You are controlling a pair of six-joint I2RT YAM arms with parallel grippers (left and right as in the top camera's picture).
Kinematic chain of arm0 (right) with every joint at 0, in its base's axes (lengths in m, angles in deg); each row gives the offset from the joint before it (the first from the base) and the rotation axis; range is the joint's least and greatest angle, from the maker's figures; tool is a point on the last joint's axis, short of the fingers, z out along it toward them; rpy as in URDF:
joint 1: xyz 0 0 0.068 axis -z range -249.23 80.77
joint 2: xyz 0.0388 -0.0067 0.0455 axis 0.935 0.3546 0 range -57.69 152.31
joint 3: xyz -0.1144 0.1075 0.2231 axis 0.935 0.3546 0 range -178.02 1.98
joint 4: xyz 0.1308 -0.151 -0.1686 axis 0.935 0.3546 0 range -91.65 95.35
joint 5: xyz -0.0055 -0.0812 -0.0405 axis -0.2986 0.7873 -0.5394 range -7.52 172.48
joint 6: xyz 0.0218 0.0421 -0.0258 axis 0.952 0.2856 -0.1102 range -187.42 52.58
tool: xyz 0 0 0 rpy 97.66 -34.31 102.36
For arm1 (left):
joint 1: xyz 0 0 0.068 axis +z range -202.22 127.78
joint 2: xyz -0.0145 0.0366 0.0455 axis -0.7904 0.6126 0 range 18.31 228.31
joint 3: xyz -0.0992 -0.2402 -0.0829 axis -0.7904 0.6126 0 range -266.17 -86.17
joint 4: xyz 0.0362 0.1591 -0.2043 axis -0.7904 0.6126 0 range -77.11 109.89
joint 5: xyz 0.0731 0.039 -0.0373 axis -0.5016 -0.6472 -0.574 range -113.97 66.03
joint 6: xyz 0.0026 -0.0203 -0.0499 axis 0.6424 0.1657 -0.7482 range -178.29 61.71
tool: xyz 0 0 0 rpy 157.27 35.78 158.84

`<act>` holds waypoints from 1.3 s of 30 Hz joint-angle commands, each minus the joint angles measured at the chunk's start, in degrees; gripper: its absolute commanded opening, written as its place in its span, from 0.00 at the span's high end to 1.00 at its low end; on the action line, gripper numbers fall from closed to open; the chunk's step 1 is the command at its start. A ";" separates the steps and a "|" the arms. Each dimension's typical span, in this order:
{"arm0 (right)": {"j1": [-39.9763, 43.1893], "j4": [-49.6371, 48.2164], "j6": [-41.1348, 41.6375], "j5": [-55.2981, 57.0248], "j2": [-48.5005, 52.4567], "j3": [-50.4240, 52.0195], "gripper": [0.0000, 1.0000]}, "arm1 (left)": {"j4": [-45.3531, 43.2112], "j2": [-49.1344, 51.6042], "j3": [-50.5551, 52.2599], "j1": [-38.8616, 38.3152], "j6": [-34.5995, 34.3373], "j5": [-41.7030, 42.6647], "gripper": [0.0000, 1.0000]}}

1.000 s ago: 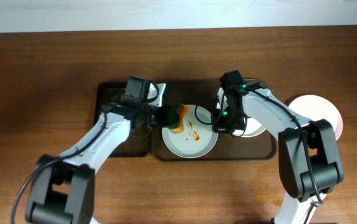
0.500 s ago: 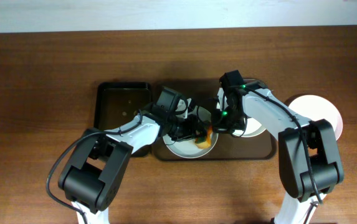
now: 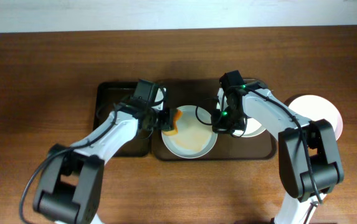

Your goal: Clean dirty plates on tray and stack at the side

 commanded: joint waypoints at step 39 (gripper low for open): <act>-0.42 -0.74 0.11 0.48 -1.25 3.39 0.79 | 17.88 -5.66 -2.29 9.18 2.99 -21.35 1.00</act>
